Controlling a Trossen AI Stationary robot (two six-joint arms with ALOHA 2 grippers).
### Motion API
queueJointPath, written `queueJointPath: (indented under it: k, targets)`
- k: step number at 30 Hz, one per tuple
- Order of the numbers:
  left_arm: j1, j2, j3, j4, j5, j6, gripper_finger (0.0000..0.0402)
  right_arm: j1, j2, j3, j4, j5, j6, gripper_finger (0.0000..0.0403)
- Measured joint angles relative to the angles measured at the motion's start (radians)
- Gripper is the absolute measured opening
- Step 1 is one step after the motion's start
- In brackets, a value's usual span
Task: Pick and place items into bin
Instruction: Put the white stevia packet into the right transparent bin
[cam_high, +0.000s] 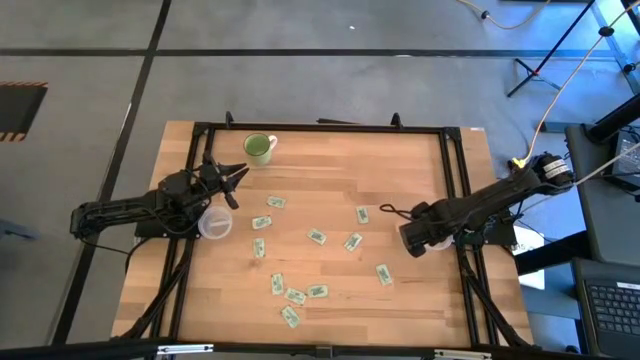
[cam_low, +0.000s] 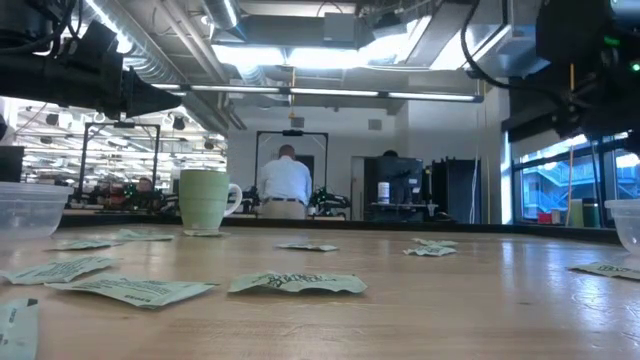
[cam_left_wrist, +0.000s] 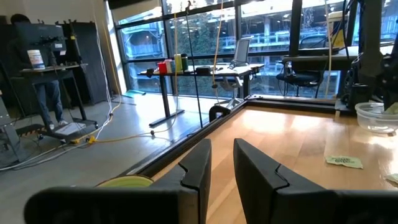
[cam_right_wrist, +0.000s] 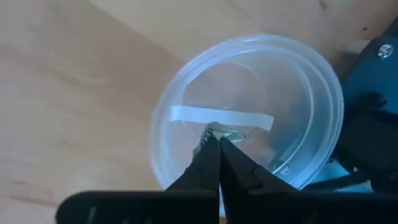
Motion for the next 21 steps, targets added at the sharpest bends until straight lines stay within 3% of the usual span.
queueJointPath:
  k: [8,17,21]
  targets:
    - [0.0,0.0,0.0,0.0,0.0,0.0,0.0063,0.0,0.0,-0.017,0.023,0.001,-0.003,0.0008]
    - [0.0,0.0,0.0,0.0,0.0,0.0,0.0063,0.0,0.0,-0.017,-0.003,0.003,-0.003,0.0063]
    - [0.0,0.0,0.0,0.0,0.0,0.0,0.0063,0.0,0.0,0.015,-0.108,0.02,0.028,0.0088]
